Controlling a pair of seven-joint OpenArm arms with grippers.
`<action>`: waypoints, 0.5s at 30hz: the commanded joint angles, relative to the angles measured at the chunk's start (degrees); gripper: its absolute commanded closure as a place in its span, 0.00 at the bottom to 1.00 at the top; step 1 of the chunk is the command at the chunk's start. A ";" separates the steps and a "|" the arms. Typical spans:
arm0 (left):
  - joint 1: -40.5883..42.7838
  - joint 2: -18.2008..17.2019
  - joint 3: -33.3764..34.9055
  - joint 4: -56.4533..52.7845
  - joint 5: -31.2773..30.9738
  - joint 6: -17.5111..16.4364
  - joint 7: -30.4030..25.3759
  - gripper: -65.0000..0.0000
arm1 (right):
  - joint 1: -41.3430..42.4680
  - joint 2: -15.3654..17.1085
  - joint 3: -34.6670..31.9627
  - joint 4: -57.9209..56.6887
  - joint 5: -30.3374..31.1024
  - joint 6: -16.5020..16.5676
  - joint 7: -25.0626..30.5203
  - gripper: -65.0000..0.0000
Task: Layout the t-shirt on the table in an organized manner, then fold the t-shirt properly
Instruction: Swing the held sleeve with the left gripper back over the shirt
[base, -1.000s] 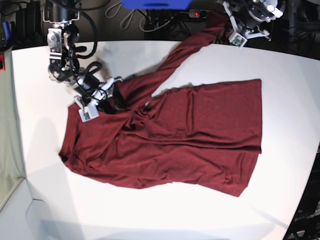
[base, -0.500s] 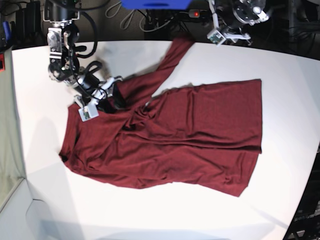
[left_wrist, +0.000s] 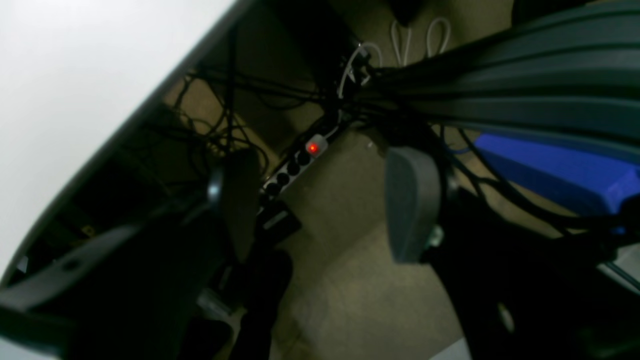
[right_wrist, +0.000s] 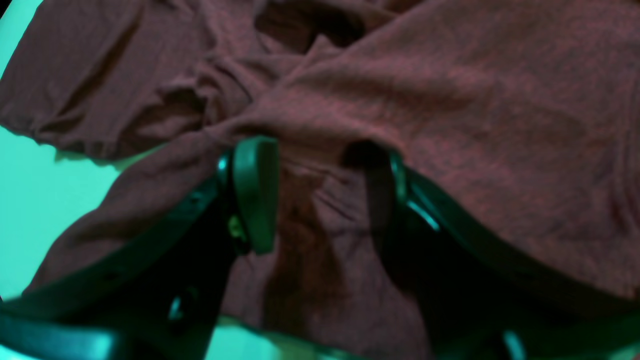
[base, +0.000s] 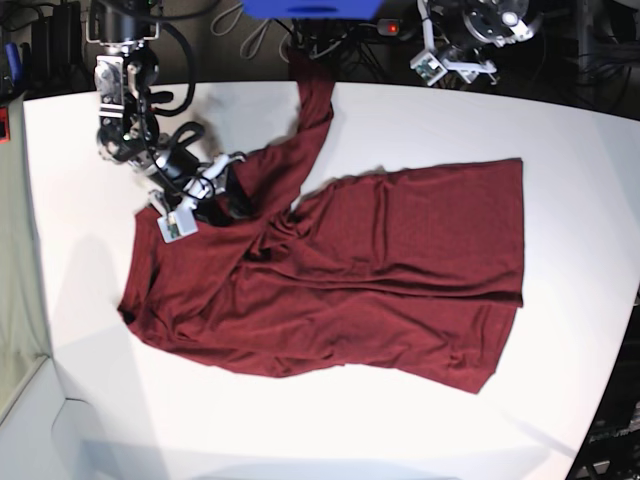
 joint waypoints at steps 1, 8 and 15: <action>0.11 0.36 -0.06 1.76 -2.67 0.10 -0.84 0.41 | 0.83 0.34 0.10 0.89 0.76 0.78 1.34 0.56; -2.09 1.07 -0.15 6.59 -18.58 0.10 -0.31 0.41 | 1.00 0.34 0.10 0.89 0.76 0.78 1.34 0.56; -6.48 2.12 0.02 4.22 -27.02 0.10 -0.31 0.41 | 1.09 0.34 0.10 0.89 0.76 0.78 1.34 0.56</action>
